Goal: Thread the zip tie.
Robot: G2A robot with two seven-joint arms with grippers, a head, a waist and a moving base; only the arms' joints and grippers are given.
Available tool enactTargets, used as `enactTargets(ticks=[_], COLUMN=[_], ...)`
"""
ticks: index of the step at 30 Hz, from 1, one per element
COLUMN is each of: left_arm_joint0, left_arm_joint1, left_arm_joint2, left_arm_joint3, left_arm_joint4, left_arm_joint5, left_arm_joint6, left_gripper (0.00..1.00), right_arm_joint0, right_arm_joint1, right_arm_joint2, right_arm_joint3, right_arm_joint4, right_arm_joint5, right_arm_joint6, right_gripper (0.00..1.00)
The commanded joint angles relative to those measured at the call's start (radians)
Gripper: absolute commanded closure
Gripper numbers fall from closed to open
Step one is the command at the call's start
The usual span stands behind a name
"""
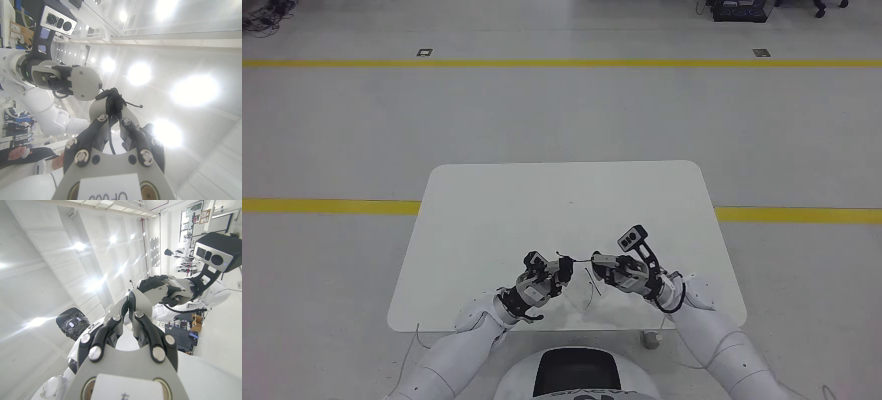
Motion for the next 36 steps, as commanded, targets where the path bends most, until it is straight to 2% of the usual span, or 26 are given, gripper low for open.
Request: enactTargets(ticks=[1,36], left_arm_joint0=[0.0,0.0], left_arm_joint1=[0.0,0.0], left_arm_joint2=[0.0,0.0], left_arm_joint3=[0.0,0.0], left_arm_joint4=[0.0,0.0], left_arm_joint5=[0.0,0.0], left_arm_joint6=[0.0,0.0], left_gripper=[1.0,1.0], right_arm_joint0=[0.0,-0.012], right_arm_joint1=[0.0,0.002], right_arm_joint2=[0.002,0.035], right_arm_joint3=[-0.001,0.007], right_arm_joint4=[0.0,0.009], right_arm_joint5=[0.001,-0.002], right_arm_joint6=[0.0,0.008], right_gripper=[1.0,1.0])
